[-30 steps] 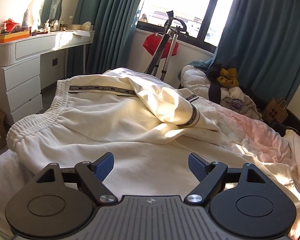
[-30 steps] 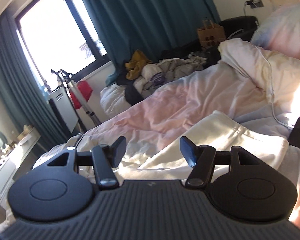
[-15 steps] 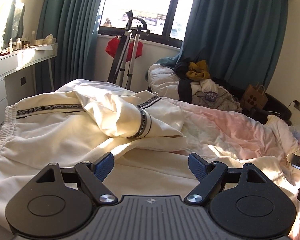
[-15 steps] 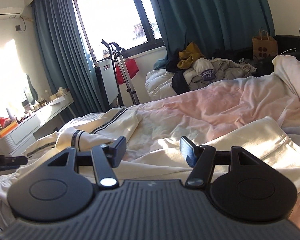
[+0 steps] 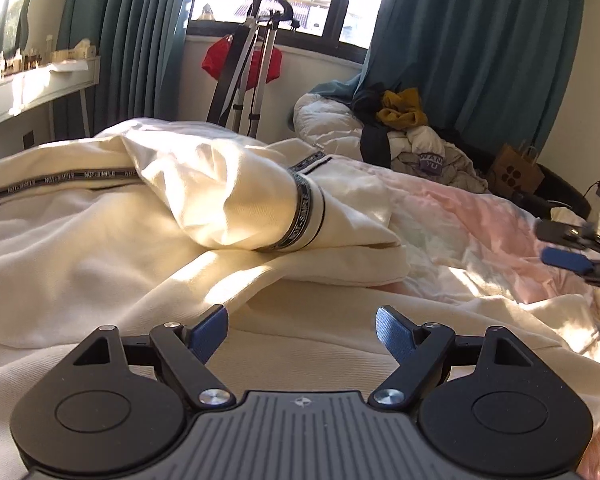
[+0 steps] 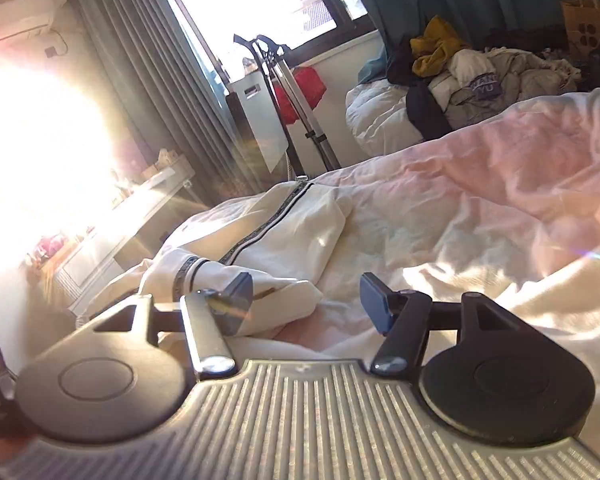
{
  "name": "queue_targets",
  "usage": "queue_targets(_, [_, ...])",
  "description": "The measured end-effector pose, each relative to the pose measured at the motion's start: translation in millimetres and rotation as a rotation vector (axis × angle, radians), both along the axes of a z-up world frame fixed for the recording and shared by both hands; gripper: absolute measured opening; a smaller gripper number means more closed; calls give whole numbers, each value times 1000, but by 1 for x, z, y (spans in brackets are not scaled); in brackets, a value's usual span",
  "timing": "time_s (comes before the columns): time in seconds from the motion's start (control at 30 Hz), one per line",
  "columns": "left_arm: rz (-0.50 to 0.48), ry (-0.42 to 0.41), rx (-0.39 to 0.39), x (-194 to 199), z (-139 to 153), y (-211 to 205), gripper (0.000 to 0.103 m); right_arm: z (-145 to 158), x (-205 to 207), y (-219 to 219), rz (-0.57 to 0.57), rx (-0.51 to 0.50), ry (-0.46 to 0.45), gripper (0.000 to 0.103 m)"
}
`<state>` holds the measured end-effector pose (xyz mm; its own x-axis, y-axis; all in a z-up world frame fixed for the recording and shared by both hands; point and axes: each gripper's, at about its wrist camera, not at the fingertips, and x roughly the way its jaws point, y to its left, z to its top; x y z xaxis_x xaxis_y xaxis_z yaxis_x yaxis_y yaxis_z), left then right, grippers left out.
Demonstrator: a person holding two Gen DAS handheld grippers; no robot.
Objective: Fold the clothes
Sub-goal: 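Grasp the cuff with the right gripper and lift it toward the waistband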
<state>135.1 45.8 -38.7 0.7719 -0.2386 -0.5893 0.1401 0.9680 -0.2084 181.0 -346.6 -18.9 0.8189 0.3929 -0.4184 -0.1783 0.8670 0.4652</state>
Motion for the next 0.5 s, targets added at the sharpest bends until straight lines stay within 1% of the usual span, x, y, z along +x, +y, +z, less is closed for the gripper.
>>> queue_targets(0.07, [16, 0, -3, 11, -11, 7, 83, -15, 52, 10, -3, 13, 44, 63])
queue_targets(0.13, [19, -17, 14, 22, -23, 9, 83, -29, 105, 20, -7, 26, 88, 63])
queue_targets(0.2, [1, -50, 55, 29, -35, 10, 83, -45, 148, 31, -37, 12, 118, 63])
queue_targets(0.23, [-11, -67, 62, 31, -39, 11, 83, -53, 167, 36, -55, 11, 136, 63])
queue_targets(0.3, [-41, -107, 63, 35, -44, 15, 83, -69, 201, 41, -97, 51, 170, 63])
queue_targets(0.4, [-66, -123, 83, 44, -52, 15, 84, -88, 237, 46, -136, 139, 200, 63])
queue_targets(0.5, [-73, -123, 74, 52, -59, 18, 84, -93, 254, 53, -139, 183, 182, 62])
